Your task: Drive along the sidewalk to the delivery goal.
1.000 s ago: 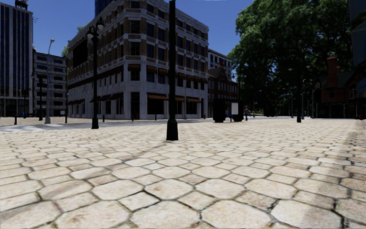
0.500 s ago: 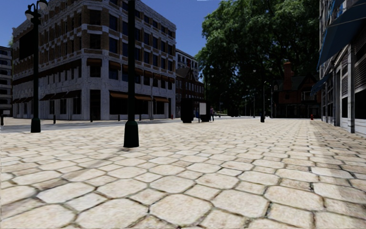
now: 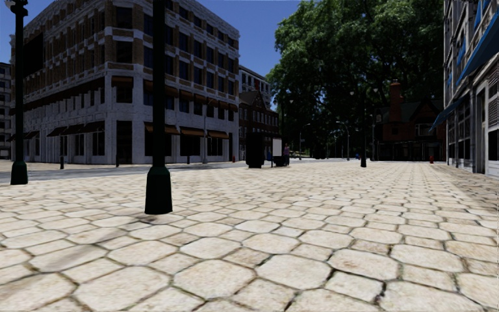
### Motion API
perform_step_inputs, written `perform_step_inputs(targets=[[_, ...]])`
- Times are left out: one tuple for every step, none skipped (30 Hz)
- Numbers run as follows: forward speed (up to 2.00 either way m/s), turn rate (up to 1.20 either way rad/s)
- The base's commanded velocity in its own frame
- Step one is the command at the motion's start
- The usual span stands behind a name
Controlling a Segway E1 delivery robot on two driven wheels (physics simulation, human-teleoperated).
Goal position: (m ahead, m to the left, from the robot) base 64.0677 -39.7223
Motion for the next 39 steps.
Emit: perform_step_inputs(targets=[[2.0,-0.34],[2.0,-0.43],[2.0,-0.43],[2.0,-0.46],[2.0,-0.47],[2.0,-0.48],[2.0,-0.48],[2.0,-0.48],[2.0,-0.48],[2.0,-0.48],[2.0,-0.48],[2.0,-0.48],[2.0,-0.48],[2.0,-0.48],[2.0,-0.48],[2.0,-0.48],[2.0,-0.48],[2.0,-0.48],[2.0,-0.48],[2.0,-0.48],[2.0,-0.41],[2.0,-0.41],[2.0,0.0],[2.0,0.0],[2.0,0.0],[2.0,0.0],[2.0,0.0],[2.0,0.0],[2.0,0.0],[2.0,0.0],[2.0,0.0],[2.0,0.0],[2.0,0.0],[2.0,0.0],[2.0,0.0],[2.0,0.08],[2.0,0.53],[2.0,0.53],[2.0,0.59]])
